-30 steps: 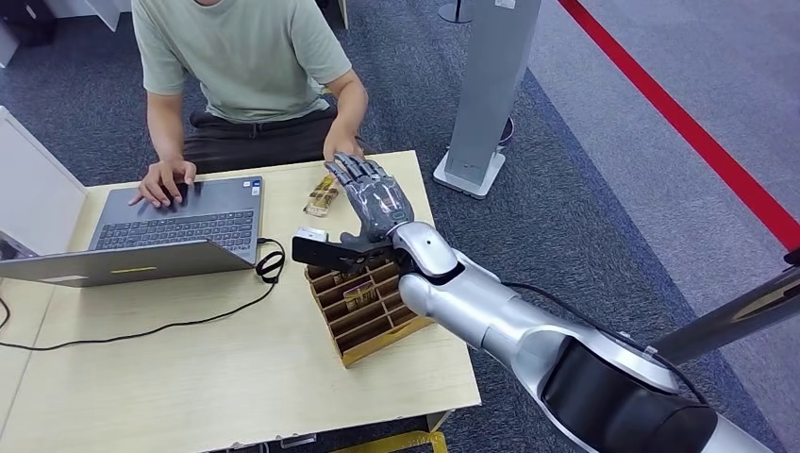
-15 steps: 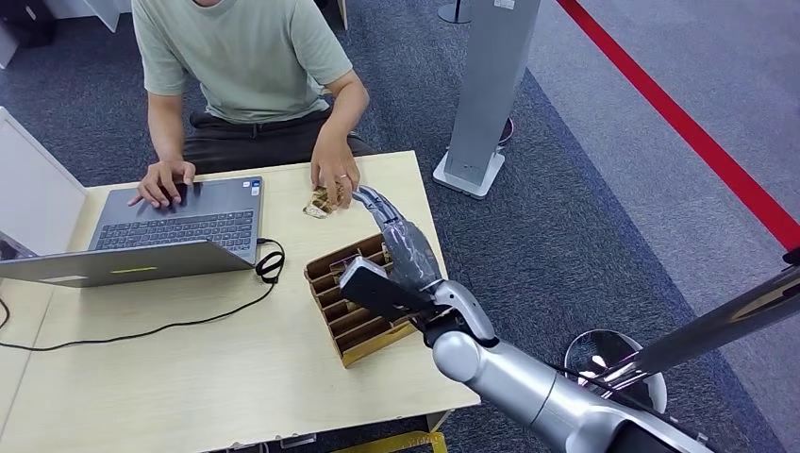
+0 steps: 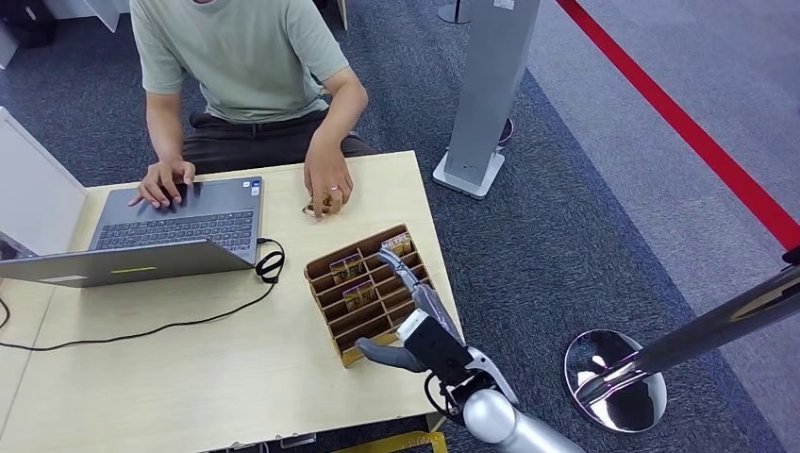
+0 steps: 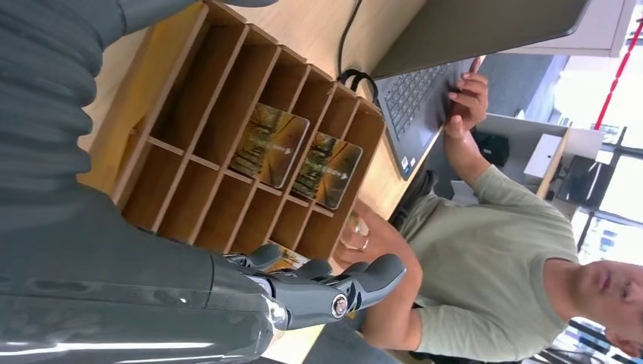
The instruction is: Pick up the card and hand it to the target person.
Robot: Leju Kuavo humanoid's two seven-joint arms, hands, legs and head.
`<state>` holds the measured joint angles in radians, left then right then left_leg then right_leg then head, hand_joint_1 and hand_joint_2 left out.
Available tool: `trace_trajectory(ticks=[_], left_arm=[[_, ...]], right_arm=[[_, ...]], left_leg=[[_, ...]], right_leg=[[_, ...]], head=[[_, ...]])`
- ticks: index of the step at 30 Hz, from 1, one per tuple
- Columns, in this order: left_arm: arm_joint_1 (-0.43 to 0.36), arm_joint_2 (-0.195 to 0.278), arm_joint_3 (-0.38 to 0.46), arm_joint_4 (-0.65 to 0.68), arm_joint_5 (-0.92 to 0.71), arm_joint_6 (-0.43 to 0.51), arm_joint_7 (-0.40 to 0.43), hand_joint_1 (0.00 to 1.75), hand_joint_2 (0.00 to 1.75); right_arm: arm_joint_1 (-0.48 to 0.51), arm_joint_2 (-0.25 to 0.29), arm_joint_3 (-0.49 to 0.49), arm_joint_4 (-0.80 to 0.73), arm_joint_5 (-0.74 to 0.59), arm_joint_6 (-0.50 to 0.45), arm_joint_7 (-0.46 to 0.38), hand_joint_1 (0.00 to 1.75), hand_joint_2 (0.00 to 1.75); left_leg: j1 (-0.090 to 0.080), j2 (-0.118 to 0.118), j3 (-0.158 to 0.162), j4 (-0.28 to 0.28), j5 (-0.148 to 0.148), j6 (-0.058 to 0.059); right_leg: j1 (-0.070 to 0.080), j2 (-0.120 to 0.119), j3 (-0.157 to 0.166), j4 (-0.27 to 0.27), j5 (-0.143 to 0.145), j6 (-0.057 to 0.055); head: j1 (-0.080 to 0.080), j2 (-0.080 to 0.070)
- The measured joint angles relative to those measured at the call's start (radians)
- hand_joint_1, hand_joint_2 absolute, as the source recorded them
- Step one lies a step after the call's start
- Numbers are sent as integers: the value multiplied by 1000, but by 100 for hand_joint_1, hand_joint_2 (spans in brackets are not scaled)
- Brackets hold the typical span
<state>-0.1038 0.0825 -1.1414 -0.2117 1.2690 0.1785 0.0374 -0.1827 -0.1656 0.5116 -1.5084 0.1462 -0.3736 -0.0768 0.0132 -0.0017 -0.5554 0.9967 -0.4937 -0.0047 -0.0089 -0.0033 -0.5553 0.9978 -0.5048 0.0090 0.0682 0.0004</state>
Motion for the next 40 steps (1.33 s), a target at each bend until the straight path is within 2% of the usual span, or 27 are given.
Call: trace_trajectory(ticks=[9, 40], left_arm=[[-1, 0, 0, 0, -16, 0, 0, 0, 175], [-1, 0, 0, 0, -21, -8, 3, 0, 175]], right_arm=[[68, 1, -49, 2, 13, 9, -26, 0, 175], [98, 5, -78, 2, 51, 18, -6, 0, 175]], left_leg=[[0, 0, 0, 0, 0, 0], [0, 0, 0, 0, 0, 0]], right_leg=[[0, 0, 0, 0, 0, 0], [0, 0, 0, 0, 0, 0]], head=[[0, 0], [0, 0]])
